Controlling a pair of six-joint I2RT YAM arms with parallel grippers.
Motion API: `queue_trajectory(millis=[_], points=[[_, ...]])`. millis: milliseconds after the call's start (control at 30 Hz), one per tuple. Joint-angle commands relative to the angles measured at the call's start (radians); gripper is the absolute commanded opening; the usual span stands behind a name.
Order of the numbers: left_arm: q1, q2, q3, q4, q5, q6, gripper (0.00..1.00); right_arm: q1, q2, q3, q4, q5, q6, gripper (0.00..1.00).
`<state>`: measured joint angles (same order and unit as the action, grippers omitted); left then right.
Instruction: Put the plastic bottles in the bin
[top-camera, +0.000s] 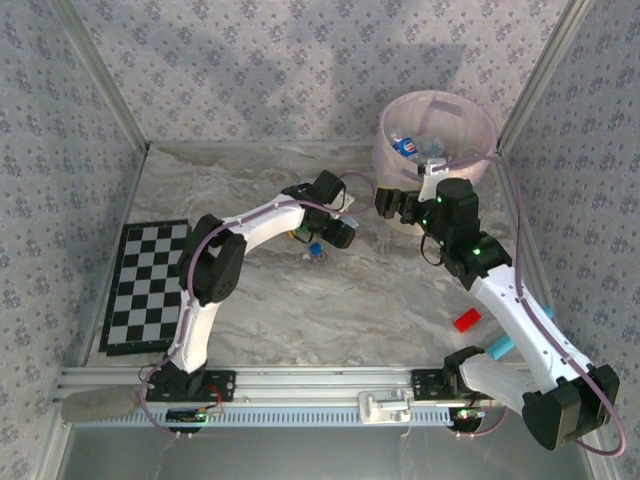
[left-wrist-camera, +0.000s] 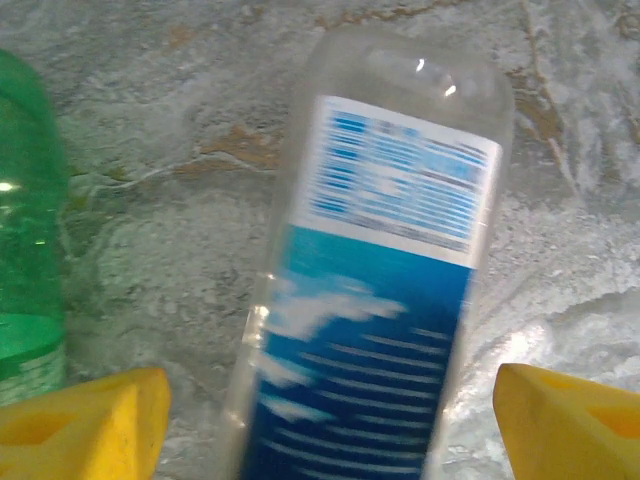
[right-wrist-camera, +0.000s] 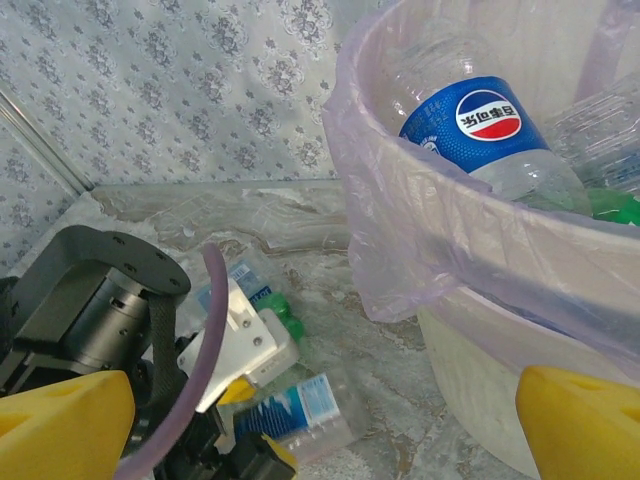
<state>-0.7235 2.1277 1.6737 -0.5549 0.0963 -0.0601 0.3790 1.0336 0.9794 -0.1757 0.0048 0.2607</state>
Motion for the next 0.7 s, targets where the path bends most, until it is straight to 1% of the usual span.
queue_trajectory(millis=[0,333,467,533,667], points=[[-0.031,-0.057,-0.031,-0.018,-0.006,0.009,0.84,-0.006,-0.021,-0.004,0.003,0.009,-0.009,1.00],[-0.035,0.015,0.016,-0.030,-0.029,0.010,0.84,-0.006,-0.020,-0.011,-0.004,0.001,0.006,1.00],[-0.035,0.035,0.023,-0.030,-0.037,0.019,0.82,-0.006,-0.036,-0.021,-0.007,0.008,0.008,1.00],[-0.035,0.045,0.025,-0.033,-0.040,0.023,0.79,-0.006,-0.038,-0.021,-0.006,0.008,0.011,1.00],[-0.036,0.057,0.024,-0.034,-0.041,0.026,0.77,-0.006,-0.034,-0.018,-0.011,0.000,0.015,1.00]])
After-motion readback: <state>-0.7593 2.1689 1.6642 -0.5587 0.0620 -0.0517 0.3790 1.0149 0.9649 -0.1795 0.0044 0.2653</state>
